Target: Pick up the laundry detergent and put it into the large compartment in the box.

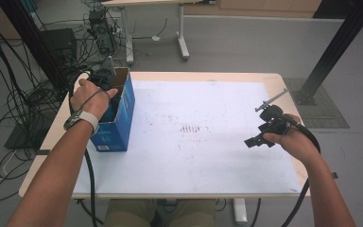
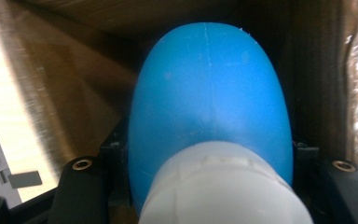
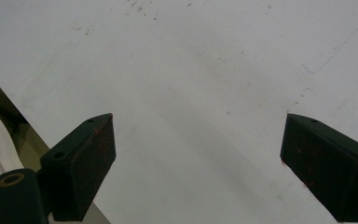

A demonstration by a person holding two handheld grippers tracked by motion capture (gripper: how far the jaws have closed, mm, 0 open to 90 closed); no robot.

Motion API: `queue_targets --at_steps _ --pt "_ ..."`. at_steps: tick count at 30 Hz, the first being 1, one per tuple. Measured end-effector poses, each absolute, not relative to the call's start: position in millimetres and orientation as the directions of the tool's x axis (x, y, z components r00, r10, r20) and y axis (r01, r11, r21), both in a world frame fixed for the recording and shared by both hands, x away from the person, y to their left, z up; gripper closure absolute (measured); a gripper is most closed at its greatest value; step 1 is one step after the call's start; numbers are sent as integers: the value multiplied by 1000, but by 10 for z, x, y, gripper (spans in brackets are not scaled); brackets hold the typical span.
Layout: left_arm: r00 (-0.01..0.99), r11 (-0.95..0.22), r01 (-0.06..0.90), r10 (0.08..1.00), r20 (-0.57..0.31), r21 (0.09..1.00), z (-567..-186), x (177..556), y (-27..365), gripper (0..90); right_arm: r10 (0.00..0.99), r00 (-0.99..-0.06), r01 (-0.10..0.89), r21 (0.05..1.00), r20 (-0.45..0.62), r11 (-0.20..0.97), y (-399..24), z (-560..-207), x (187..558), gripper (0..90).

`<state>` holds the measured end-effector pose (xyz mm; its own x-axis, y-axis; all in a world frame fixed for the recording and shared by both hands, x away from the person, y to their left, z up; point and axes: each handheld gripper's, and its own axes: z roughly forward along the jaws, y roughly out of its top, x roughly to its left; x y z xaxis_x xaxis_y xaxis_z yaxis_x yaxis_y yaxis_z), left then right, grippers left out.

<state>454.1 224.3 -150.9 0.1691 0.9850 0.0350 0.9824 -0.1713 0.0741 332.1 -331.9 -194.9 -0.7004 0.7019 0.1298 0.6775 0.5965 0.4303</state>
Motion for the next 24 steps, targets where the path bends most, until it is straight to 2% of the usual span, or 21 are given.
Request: queue_targets --at_steps 24 --pt "174 -177 981 984 38 75 -1520 4526 2244 376 711 -693 682 433 124 589 -3338 -1916 3283 103"
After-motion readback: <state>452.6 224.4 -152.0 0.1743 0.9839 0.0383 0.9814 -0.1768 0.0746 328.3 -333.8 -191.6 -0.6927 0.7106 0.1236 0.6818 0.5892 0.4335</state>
